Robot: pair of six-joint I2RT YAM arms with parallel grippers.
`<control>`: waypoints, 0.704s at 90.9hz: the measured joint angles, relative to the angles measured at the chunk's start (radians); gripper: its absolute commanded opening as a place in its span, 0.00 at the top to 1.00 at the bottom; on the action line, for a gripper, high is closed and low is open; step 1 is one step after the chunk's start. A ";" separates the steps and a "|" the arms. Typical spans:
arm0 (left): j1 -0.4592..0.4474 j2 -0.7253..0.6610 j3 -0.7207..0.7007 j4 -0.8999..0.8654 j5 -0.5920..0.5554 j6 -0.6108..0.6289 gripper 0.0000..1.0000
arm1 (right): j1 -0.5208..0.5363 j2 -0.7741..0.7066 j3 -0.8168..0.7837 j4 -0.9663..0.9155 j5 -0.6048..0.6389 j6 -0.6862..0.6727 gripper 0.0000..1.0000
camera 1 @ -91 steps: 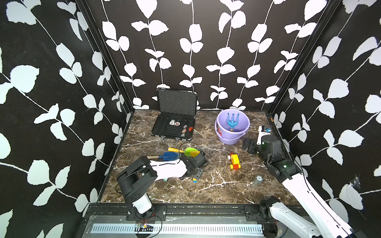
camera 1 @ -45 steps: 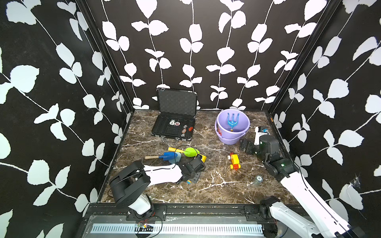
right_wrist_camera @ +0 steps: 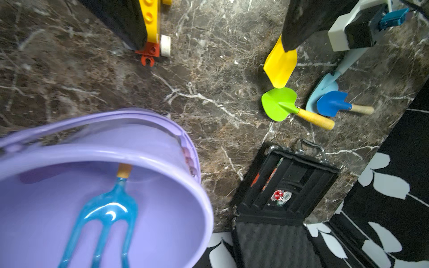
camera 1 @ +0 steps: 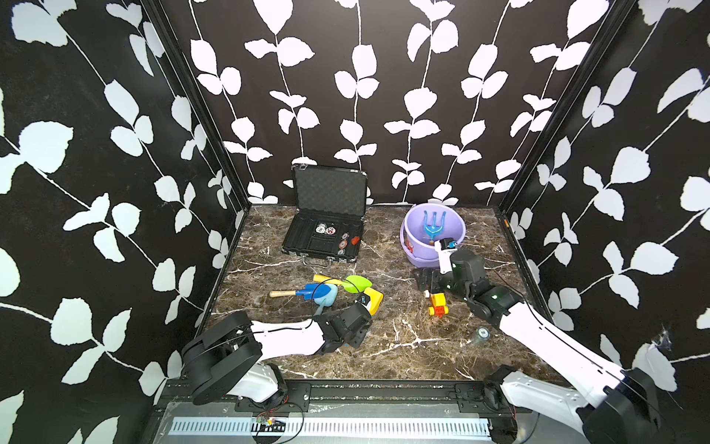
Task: Organize the gardening tools
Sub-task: Pick up the gardening tool from the center of the board.
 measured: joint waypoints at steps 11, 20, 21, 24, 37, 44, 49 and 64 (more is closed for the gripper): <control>0.000 -0.002 -0.043 0.097 -0.023 0.032 1.00 | 0.021 0.047 0.000 0.047 -0.056 0.005 0.09; 0.000 -0.001 -0.073 0.185 -0.036 0.067 1.00 | 0.032 0.095 0.000 0.092 -0.109 0.016 0.11; 0.000 -0.001 -0.076 0.195 -0.038 0.069 1.00 | 0.032 0.100 0.001 0.097 -0.114 0.019 0.12; 0.000 0.000 -0.082 0.222 -0.042 0.082 1.00 | 0.035 0.118 0.001 0.112 -0.134 0.025 0.12; 0.000 0.004 -0.103 0.336 -0.060 0.131 1.00 | 0.044 0.199 0.019 0.155 -0.197 0.049 0.17; 0.000 0.004 -0.105 0.378 -0.071 0.154 1.00 | 0.047 0.238 0.034 0.174 -0.226 0.058 0.18; 0.000 0.004 -0.106 0.404 -0.077 0.169 1.00 | 0.050 0.264 0.044 0.185 -0.243 0.066 0.19; 0.000 0.001 -0.108 0.452 -0.091 0.197 1.00 | 0.061 0.333 0.079 0.217 -0.287 0.084 0.24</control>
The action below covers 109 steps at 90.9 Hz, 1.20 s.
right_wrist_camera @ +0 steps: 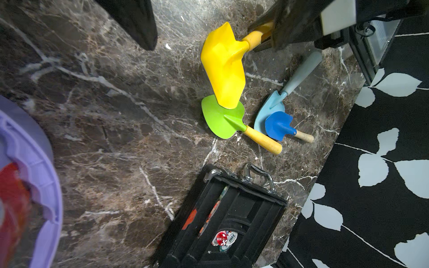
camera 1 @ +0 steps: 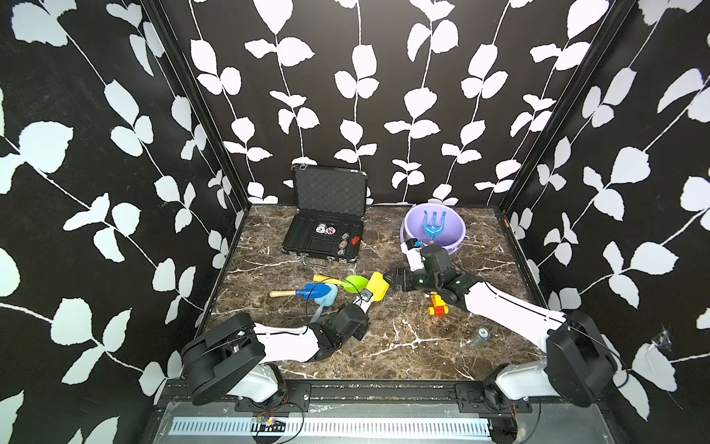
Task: Organize the gardening tools
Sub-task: Pick up the gardening tool from the center of the board.
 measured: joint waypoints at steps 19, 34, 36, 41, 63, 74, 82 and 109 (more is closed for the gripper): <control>0.000 -0.027 -0.013 0.031 -0.016 0.013 1.00 | 0.023 0.085 0.042 0.032 -0.045 0.012 0.30; 0.000 -0.049 -0.017 0.051 -0.019 0.019 1.00 | 0.038 0.139 0.061 0.045 -0.062 0.014 0.35; 0.000 -0.052 -0.018 0.052 -0.019 0.019 1.00 | 0.040 0.145 0.064 0.046 -0.065 0.017 0.37; 0.000 -0.061 -0.021 0.053 -0.020 0.019 1.00 | 0.044 0.157 0.069 0.051 -0.072 0.013 0.48; 0.000 -0.082 -0.023 0.056 -0.022 0.019 1.00 | 0.060 0.184 0.079 0.077 -0.080 0.023 0.87; 0.000 -0.085 -0.031 0.053 -0.033 0.009 0.94 | 0.069 0.183 0.088 0.092 -0.092 0.037 1.00; 0.002 -0.090 -0.033 0.051 -0.037 0.006 0.63 | 0.074 0.182 0.088 0.091 -0.080 0.029 1.00; 0.001 -0.270 -0.089 0.075 -0.045 -0.034 0.09 | 0.109 0.128 0.105 -0.007 0.032 -0.076 1.00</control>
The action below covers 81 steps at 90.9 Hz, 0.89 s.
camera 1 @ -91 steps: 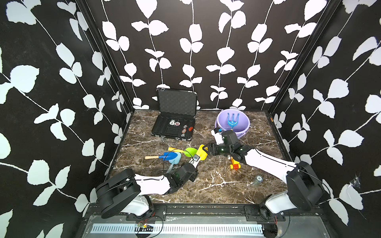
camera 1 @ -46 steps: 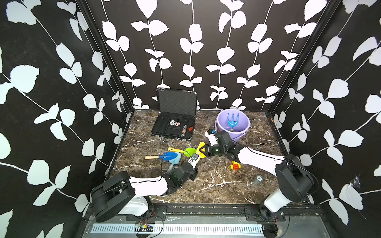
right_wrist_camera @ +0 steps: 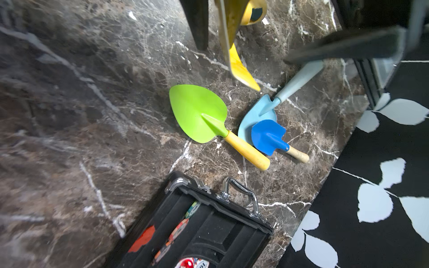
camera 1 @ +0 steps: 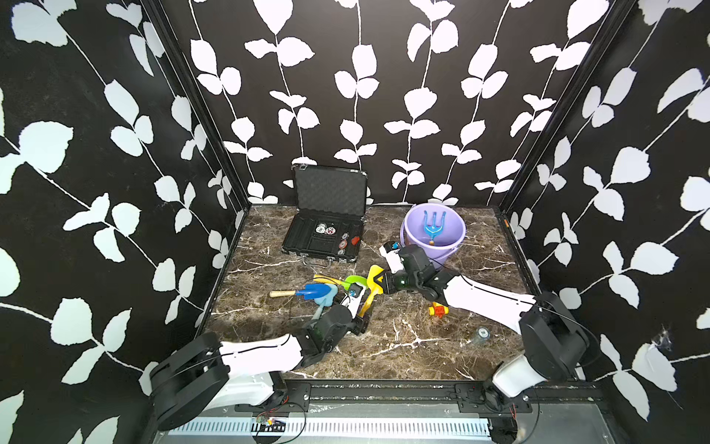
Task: Organize the gardening tools
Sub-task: Pick up the gardening tool from the center of the board, then place the gardening tool in the container.
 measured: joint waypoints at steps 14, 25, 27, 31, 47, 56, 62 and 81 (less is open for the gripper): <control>0.000 -0.160 -0.059 -0.013 -0.048 -0.033 0.01 | 0.012 -0.078 0.013 -0.032 0.059 -0.055 1.00; 0.000 -0.303 -0.098 -0.059 -0.119 -0.066 0.01 | 0.013 -0.145 0.048 -0.080 0.129 -0.104 1.00; 0.000 -0.327 -0.105 -0.069 -0.133 -0.073 0.01 | 0.013 -0.155 0.056 -0.087 0.143 -0.114 1.00; 0.000 -0.380 -0.116 -0.098 -0.162 -0.085 0.01 | 0.013 -0.178 0.077 -0.103 0.180 -0.135 1.00; 0.000 -0.566 -0.158 -0.219 -0.264 -0.129 0.01 | 0.013 -0.249 0.147 -0.134 0.331 -0.209 1.00; 0.000 -0.663 -0.175 -0.294 -0.306 -0.150 0.01 | 0.013 -0.261 0.183 -0.135 0.432 -0.256 1.00; 0.000 -0.726 -0.180 -0.340 -0.329 -0.160 0.01 | 0.013 -0.260 0.206 -0.135 0.495 -0.291 1.00; 0.000 -0.853 -0.187 -0.457 -0.374 -0.174 0.01 | 0.002 -0.255 0.254 -0.106 0.658 -0.391 1.00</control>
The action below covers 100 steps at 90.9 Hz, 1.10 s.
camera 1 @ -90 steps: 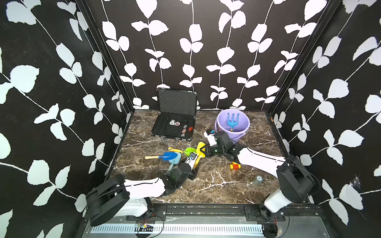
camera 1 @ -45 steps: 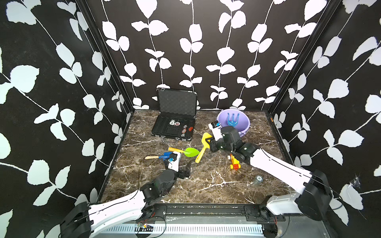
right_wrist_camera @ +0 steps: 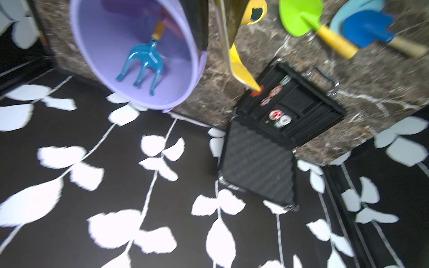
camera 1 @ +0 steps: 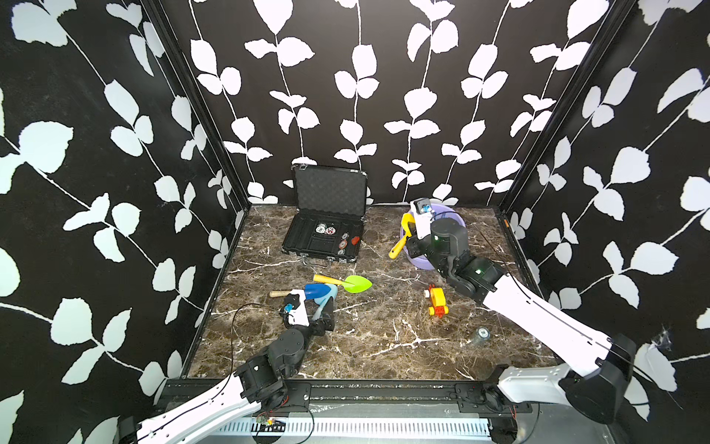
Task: Organize the gardening tools
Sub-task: Place the gardening tool in the container.
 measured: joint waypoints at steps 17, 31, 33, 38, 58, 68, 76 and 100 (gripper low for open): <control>0.000 -0.052 -0.007 -0.077 -0.020 -0.007 0.01 | -0.076 0.036 0.023 0.065 0.069 -0.042 1.00; 0.000 -0.066 -0.007 -0.124 -0.031 -0.007 0.01 | -0.170 0.064 0.032 0.084 0.077 -0.036 1.00; 0.000 -0.067 -0.007 -0.131 -0.034 -0.007 0.01 | -0.182 0.067 0.032 0.085 0.076 -0.032 1.00; 0.000 -0.067 -0.007 -0.146 -0.040 -0.007 0.01 | -0.208 0.075 0.032 0.092 0.076 -0.024 1.00; 0.000 -0.067 -0.005 -0.236 -0.074 -0.014 0.01 | -0.252 0.126 0.027 0.113 0.061 0.002 1.00; 0.000 -0.060 -0.001 -0.270 -0.077 -0.025 0.01 | -0.254 0.173 0.026 0.117 0.045 0.006 1.00; 0.000 -0.037 0.018 -0.303 -0.080 -0.045 0.01 | -0.258 0.208 0.025 0.117 0.029 0.008 1.00; 0.000 0.139 0.111 -0.402 -0.082 -0.147 0.01 | -0.259 0.274 0.021 0.117 -0.011 0.010 1.00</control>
